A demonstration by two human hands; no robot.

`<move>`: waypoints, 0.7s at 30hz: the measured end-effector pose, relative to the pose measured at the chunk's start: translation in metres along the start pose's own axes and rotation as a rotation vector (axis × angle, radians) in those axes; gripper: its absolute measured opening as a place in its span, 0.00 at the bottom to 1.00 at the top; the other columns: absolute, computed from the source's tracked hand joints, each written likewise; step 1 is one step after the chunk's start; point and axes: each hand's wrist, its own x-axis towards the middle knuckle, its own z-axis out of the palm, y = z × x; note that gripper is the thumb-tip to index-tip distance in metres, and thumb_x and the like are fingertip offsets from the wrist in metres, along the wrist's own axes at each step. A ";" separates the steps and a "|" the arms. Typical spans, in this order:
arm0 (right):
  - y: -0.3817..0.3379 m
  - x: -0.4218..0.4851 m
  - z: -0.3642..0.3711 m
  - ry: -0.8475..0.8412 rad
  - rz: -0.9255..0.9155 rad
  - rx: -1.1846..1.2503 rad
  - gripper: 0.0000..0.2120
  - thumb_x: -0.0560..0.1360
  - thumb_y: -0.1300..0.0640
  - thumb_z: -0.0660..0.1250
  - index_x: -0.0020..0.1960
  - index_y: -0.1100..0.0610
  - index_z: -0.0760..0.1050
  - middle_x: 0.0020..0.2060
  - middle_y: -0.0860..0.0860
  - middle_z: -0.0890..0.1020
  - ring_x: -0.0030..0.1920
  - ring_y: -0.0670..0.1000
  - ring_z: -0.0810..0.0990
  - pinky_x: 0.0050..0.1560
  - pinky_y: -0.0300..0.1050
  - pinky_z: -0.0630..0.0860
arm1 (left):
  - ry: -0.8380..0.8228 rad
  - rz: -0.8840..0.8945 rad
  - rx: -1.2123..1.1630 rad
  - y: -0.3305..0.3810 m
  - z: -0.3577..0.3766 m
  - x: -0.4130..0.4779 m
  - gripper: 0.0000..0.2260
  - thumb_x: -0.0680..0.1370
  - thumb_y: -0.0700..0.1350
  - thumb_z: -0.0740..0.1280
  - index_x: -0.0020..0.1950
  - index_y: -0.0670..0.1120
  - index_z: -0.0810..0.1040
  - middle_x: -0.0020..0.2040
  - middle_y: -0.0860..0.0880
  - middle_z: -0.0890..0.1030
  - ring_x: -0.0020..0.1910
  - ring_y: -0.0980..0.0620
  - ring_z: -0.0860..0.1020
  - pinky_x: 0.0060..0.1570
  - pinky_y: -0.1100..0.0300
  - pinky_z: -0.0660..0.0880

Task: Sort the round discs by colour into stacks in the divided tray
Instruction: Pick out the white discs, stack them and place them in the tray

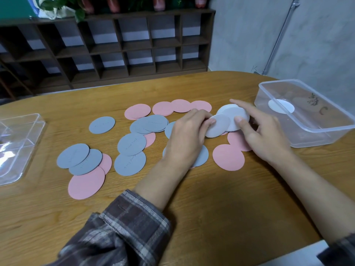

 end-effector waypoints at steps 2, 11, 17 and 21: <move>-0.001 -0.001 0.001 -0.030 -0.009 0.027 0.21 0.83 0.58 0.64 0.73 0.41 0.74 0.47 0.32 0.79 0.40 0.43 0.75 0.44 0.33 0.68 | -0.013 -0.031 -0.007 0.000 0.000 0.000 0.05 0.81 0.42 0.71 0.49 0.41 0.83 0.44 0.47 0.84 0.42 0.51 0.79 0.44 0.56 0.75; -0.001 -0.003 0.004 -0.114 -0.011 0.125 0.20 0.85 0.59 0.60 0.74 0.46 0.74 0.38 0.23 0.76 0.44 0.33 0.76 0.48 0.30 0.67 | -0.069 -0.175 -0.075 0.007 -0.006 0.000 0.17 0.81 0.51 0.70 0.68 0.48 0.79 0.51 0.52 0.85 0.43 0.55 0.82 0.50 0.60 0.78; -0.006 -0.005 0.006 -0.151 -0.001 0.129 0.20 0.85 0.53 0.56 0.77 0.45 0.70 0.41 0.29 0.79 0.43 0.38 0.78 0.46 0.36 0.69 | -0.115 -0.092 -0.015 0.004 -0.003 0.000 0.14 0.83 0.52 0.64 0.60 0.46 0.84 0.40 0.48 0.84 0.42 0.46 0.78 0.44 0.46 0.75; -0.011 -0.006 0.007 -0.145 -0.090 -0.027 0.25 0.85 0.50 0.61 0.81 0.50 0.63 0.50 0.45 0.79 0.50 0.41 0.76 0.50 0.31 0.67 | -0.097 -0.063 0.047 0.001 -0.003 0.000 0.17 0.82 0.57 0.63 0.61 0.49 0.85 0.39 0.48 0.84 0.42 0.46 0.77 0.43 0.46 0.75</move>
